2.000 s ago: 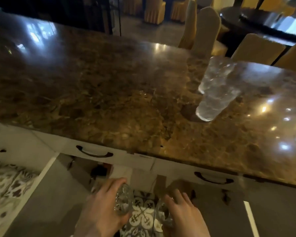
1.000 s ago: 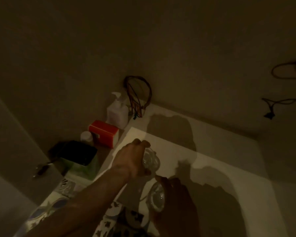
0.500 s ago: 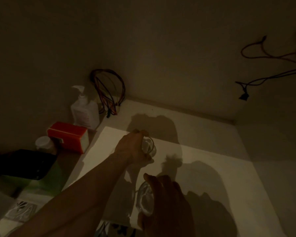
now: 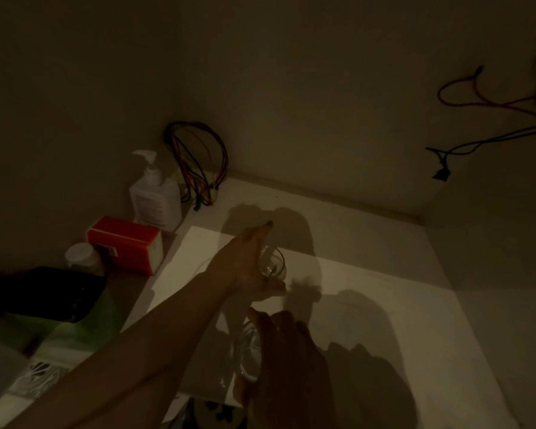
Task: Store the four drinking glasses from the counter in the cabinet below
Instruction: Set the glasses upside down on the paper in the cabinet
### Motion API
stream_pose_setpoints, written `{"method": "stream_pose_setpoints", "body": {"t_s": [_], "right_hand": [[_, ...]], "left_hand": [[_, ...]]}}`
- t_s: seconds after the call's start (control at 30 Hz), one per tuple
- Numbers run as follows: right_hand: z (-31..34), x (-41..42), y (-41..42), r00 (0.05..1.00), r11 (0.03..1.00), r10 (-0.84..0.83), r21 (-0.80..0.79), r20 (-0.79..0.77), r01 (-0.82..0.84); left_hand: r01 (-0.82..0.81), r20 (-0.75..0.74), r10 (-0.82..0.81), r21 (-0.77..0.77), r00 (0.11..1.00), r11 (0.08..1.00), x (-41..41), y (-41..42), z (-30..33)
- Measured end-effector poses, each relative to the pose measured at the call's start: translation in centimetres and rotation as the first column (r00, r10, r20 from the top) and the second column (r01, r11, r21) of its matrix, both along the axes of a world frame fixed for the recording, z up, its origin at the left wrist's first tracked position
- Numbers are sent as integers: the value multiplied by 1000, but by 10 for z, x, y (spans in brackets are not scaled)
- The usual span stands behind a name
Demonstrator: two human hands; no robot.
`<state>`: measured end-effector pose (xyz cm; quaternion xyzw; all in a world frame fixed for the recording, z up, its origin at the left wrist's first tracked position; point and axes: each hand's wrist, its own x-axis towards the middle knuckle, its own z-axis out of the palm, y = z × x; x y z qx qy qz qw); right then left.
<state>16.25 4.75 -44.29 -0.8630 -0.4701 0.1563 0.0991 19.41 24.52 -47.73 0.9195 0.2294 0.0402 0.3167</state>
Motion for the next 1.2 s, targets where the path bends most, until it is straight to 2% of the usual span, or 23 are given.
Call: {"method": "stream_pose_setpoints", "body": {"t_s": [0.2, 0.37, 0.6, 0.8, 0.93, 1.07, 1.13, 1.2], "right_hand": [[-3, -3, 19, 999, 999, -43, 25, -20, 43], [-12, -6, 31, 997, 996, -78, 32, 6, 78], [-18, -10, 31, 995, 995, -95, 37, -35, 96], [-20, -9, 32, 997, 996, -79, 36, 14, 79], [-22, -5, 23, 996, 994, -88, 70, -11, 88], [-8, 10, 5, 971, 973, -222, 90, 88, 214], [12, 23, -5, 963, 968, -249, -11, 105, 251], [45, 30, -17, 969, 959, -231, -148, 85, 241]], "left_hand": [[-149, 121, 153, -40, 981, 988, -58, 16, 11], [-205, 47, 205, 5, 978, 979, -84, 25, 13], [-186, 2, 186, 49, 983, 981, -89, 16, 15], [-173, -8, 174, 71, 985, 982, -86, 5, 19], [-153, -33, 156, 78, 987, 985, -90, -3, 22], [-85, -164, 116, 188, 980, 979, -97, -16, 41], [-27, -275, 105, 276, 956, 961, -100, -28, 60], [32, -388, 88, 292, 917, 956, -104, -44, 87]]}}
